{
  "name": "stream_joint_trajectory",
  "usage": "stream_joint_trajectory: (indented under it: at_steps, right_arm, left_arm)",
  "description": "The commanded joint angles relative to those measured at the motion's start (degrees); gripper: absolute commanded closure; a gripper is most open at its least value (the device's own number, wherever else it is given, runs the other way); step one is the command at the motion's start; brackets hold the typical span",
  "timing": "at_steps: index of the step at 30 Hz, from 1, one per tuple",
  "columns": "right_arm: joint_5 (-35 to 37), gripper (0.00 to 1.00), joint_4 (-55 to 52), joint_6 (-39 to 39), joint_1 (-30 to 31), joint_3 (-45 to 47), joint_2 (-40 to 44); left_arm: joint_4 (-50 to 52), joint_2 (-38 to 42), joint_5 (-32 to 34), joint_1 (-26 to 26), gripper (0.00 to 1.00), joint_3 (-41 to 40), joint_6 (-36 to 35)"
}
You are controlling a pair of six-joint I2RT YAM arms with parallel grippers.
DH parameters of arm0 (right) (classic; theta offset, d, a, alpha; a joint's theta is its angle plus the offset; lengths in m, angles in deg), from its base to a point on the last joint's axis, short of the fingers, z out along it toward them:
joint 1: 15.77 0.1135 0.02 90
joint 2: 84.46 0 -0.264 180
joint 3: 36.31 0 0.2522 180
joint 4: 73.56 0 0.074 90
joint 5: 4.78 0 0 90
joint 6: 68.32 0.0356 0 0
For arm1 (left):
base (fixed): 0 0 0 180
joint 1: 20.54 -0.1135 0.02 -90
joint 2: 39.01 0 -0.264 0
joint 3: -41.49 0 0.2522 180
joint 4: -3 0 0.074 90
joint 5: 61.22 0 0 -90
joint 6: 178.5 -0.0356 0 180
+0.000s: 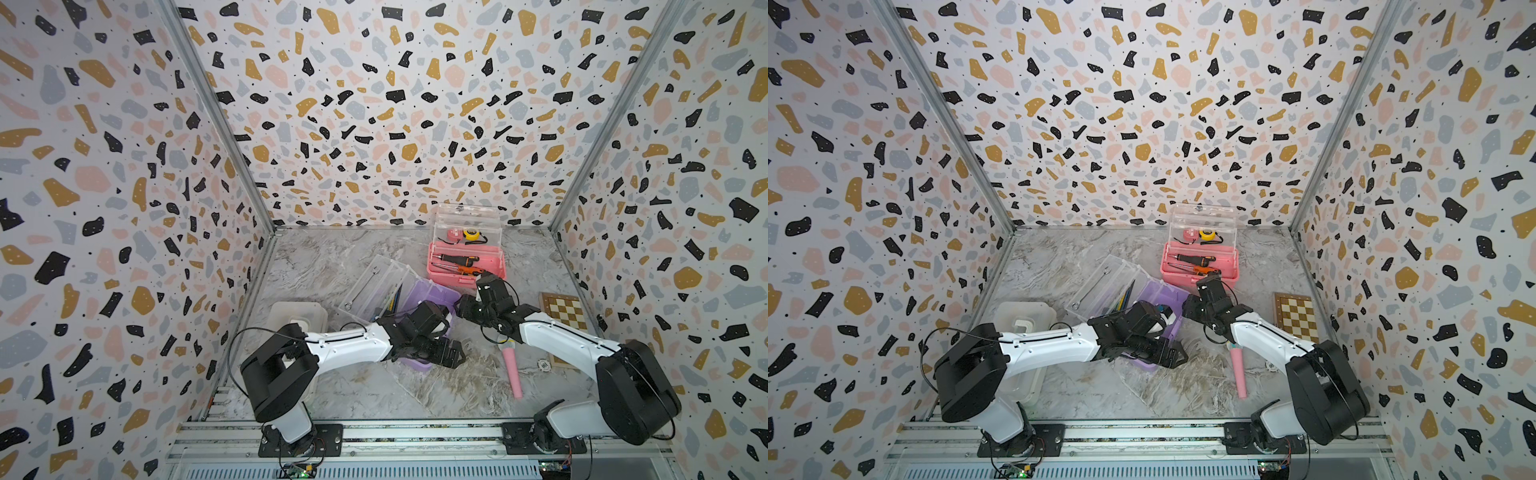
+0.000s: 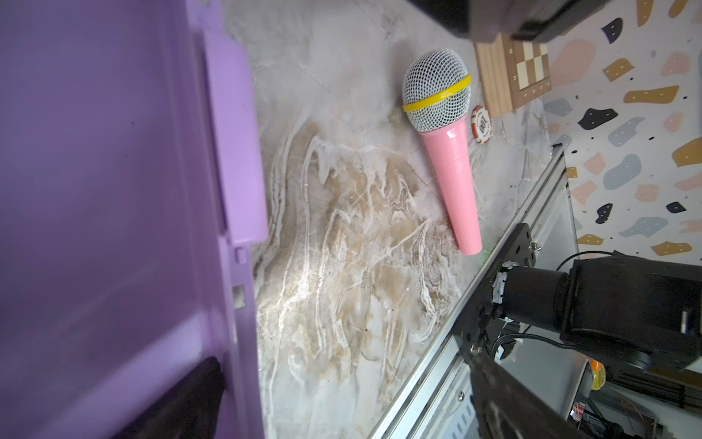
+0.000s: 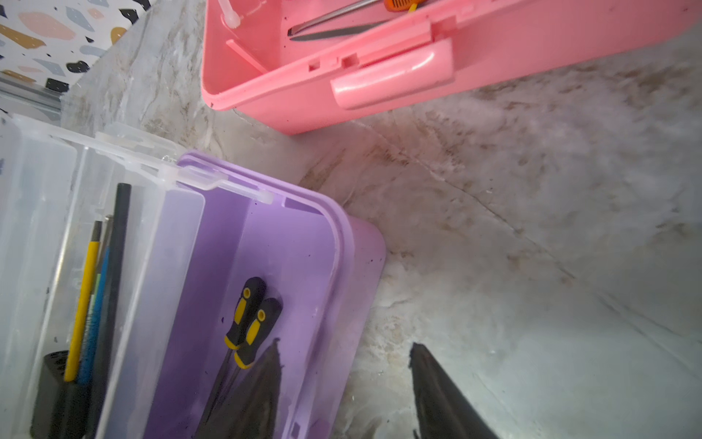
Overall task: Close toolboxes
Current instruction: Move the toolbox to the center of the board.
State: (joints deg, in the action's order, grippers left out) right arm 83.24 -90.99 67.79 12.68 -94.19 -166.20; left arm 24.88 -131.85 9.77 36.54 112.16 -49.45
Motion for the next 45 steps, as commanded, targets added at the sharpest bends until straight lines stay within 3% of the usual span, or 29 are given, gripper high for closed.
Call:
stream_joint_trajectory:
  at_steps: [1, 6, 10, 13, 19, 27, 35, 41, 45]
  right_arm:
    - [-0.5, 0.51, 0.9, 0.4, -0.2, -1.9, -3.4]
    - [-1.3, 0.60, 3.2, 1.1, -0.2, -4.9, -9.3]
    - [-1.2, 0.75, 1.9, 1.0, -0.2, -7.4, -13.0]
    - [-0.3, 0.78, 0.1, 0.9, -0.2, -8.5, -14.4]
    - [3.1, 0.90, -3.8, -1.2, -0.2, -9.1, -14.4]
    - [6.5, 1.00, -6.7, -3.5, -2.6, -5.1, -9.0]
    - [8.1, 1.00, -7.9, -6.6, -7.7, 0.2, -0.3]
    - [4.0, 1.00, -7.2, -7.7, -12.5, 3.2, 2.5]
    - [2.1, 1.00, -6.8, -7.8, -13.9, 4.6, 2.5]
  left_arm:
    - [0.7, 5.0, 3.0, 0.1, 0.01, 2.1, -1.1]
    - [4.4, 10.0, 7.9, -2.4, 0.01, 1.0, -2.9]
    - [5.2, 13.7, 8.6, -7.6, 0.01, -1.3, -3.6]
    - [6.8, 16.9, 9.9, -11.3, 0.01, -2.3, -4.6]
    - [6.9, 23.7, 10.6, -17.9, 0.01, -6.0, -3.1]
    - [8.9, 30.0, 11.9, -22.3, 0.01, -9.2, -1.8]
    - [9.1, 33.2, 9.2, -26.6, 0.01, -13.8, 0.4]
    - [7.0, 34.7, 8.3, -30.1, 0.00, -18.3, 2.7]
    - [5.5, 34.1, 8.5, -31.6, 0.15, -21.4, 4.0]
